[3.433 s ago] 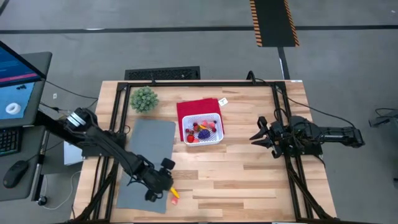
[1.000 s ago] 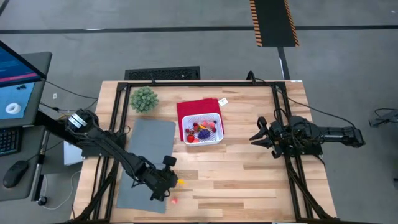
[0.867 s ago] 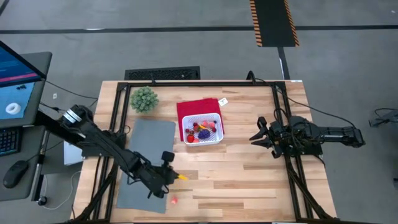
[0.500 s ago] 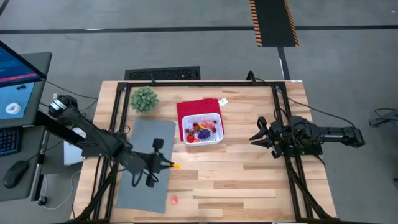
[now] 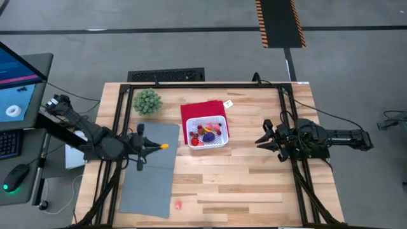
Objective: Pick and placing Produce into tupperware
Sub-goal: Put the yellow corn into the white bin
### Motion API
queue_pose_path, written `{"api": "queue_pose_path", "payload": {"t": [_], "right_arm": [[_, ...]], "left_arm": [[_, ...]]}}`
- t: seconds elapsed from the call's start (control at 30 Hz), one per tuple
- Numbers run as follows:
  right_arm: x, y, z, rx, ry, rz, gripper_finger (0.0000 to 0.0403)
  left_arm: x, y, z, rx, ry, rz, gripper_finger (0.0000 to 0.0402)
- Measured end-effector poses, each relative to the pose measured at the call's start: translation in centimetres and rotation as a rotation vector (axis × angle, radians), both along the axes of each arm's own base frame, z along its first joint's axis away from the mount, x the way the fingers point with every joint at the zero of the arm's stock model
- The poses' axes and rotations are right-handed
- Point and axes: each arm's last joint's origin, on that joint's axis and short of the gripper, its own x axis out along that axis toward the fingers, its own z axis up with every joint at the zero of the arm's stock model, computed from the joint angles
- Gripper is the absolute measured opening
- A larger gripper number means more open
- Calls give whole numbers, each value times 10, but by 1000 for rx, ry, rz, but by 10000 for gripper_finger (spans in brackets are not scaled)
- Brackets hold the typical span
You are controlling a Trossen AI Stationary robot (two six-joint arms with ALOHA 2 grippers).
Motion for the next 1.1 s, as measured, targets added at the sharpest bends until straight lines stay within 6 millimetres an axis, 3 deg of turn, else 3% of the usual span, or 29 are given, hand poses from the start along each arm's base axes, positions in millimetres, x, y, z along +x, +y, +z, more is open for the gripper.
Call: {"api": "queue_pose_path", "payload": {"t": [0.23,0.43,0.6,0.8,0.97,1.1], "right_arm": [[0,0,0,0,0,0,107],[0,0,0,0,0,0,107],[0,0,0,0,0,0,107],[0,0,0,0,0,0,107],[0,0,0,0,0,0,107],[0,0,0,-6,-2,-1,107]], "left_arm": [[-24,20,-3,-145,-84,159,25],[-39,34,3,-369,-230,370,25],[-44,38,7,-552,-318,435,25],[-40,37,16,-648,-435,502,25],[-40,38,23,-549,-470,548,25],[-40,38,21,-301,-385,515,25]]}}
